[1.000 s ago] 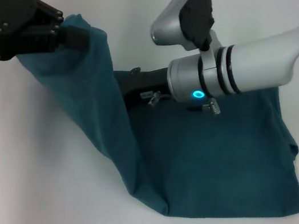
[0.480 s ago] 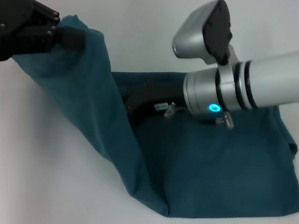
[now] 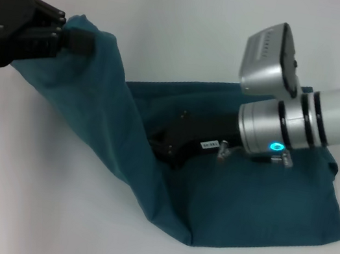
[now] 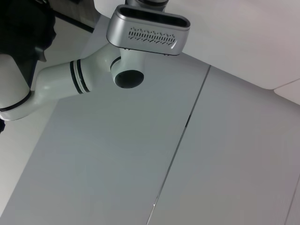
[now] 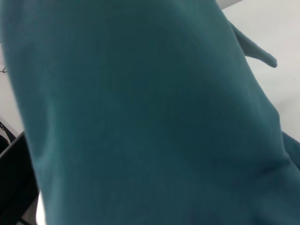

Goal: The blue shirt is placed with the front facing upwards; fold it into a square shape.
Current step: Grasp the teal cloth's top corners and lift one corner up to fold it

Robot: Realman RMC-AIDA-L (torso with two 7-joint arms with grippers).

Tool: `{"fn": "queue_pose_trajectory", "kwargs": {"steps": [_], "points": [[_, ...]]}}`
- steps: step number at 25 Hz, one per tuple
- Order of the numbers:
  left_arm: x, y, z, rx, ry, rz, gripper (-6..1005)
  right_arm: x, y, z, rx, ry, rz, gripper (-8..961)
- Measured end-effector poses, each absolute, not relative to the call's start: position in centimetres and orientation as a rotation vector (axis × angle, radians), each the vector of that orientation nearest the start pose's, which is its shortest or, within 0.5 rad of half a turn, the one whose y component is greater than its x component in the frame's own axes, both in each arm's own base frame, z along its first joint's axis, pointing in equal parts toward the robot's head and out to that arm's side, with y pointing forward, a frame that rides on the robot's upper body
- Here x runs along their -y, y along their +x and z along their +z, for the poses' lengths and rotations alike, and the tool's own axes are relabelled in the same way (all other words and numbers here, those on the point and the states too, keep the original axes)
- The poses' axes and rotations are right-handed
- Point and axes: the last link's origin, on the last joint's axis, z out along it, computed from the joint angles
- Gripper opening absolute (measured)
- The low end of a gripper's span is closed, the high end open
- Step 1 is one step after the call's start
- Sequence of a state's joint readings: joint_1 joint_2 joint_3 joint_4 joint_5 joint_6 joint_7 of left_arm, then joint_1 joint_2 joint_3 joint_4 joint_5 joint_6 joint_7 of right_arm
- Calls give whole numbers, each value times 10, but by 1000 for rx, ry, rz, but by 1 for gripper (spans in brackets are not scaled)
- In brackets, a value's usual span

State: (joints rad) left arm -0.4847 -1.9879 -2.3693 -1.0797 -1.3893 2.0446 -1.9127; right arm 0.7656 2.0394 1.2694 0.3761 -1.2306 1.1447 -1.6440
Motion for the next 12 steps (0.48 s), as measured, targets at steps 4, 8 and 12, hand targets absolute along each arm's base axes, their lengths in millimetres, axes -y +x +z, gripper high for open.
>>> {"fn": "queue_pose_trajectory", "kwargs": {"steps": [4, 8, 12], "points": [[-298, -197, 97, 651, -3013, -894, 31, -319, 205, -117, -684, -3127, 374, 18], [-298, -197, 97, 649, -3014, -893, 31, -313, 210, -114, -670, -3165, 353, 17], [-299, -196, 97, 645, -3015, -893, 32, -309, 210, -114, -644, -3202, 342, 17]]}}
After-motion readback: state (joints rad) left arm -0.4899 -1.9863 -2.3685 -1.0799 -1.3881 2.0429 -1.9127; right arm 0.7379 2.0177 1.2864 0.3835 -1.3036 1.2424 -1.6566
